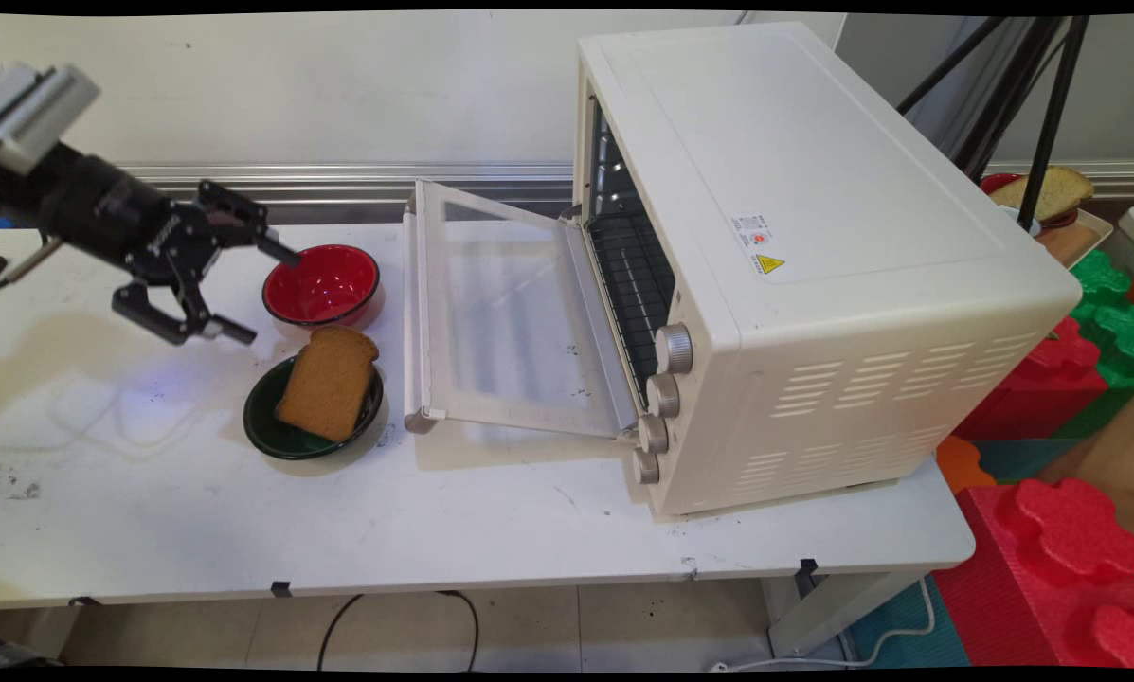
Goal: Close the oven
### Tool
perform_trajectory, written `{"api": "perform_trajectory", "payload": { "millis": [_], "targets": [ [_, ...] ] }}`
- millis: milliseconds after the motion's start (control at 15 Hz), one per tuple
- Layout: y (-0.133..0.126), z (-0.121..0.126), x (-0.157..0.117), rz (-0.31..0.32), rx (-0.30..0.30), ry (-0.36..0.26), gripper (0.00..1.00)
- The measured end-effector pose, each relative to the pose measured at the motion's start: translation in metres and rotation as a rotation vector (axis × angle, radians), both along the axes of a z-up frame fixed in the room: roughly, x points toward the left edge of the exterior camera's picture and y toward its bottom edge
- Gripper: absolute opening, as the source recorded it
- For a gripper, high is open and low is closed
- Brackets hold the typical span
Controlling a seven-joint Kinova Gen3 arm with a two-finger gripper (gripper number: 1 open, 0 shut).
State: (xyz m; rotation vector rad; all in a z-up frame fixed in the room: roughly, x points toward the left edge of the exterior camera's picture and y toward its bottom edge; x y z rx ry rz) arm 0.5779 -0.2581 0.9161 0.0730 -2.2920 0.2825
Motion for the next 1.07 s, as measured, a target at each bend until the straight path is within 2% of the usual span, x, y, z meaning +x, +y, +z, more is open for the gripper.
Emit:
{"api": "perform_trajectory", "payload": {
  "millis": [200,600,867,1067],
  "targets": [
    [-0.006,0.014,0.002,0.039,0.012,0.05,1.0],
    [-0.013,0.026,0.005,0.085,0.033,0.091,1.0],
    [-0.018,0.023,0.008,0.106,0.033,0.083,1.0],
    [-0.024,0.011,0.012,0.122,0.028,0.053,1.0]
  ]
}}
